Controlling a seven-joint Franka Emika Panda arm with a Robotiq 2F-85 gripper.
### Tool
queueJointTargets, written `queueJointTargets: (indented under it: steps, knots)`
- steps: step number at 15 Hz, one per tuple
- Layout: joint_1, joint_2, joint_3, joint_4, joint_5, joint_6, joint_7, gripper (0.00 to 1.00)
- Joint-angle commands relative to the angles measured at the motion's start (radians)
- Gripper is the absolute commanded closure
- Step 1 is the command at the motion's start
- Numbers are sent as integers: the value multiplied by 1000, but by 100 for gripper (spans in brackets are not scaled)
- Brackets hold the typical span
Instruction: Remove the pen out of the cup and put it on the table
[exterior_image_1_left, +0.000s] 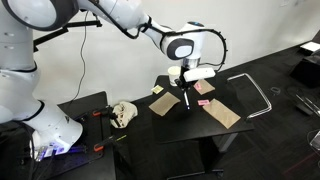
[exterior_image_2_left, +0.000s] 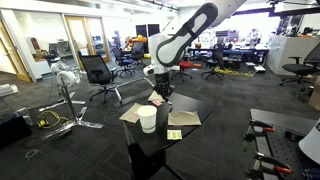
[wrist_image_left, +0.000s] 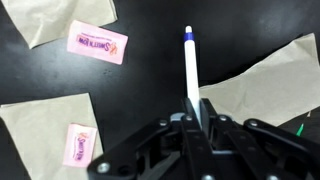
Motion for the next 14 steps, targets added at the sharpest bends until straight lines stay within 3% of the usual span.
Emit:
queueJointTargets:
  steps: [1,2,3,5,11,14]
  knots:
    - [15,29,-13,39,-15,38,41,97]
    - [20,32,-17,42,-22,45,57,63]
    - [20,35,-17,44,-24,51,59,62]
    - [22,34,-19,43,-26,60,68,49]
    - [37,-27,-30,24,-37,73,132,3]
    - [40,-88,-27,12,-37,65,183,0]
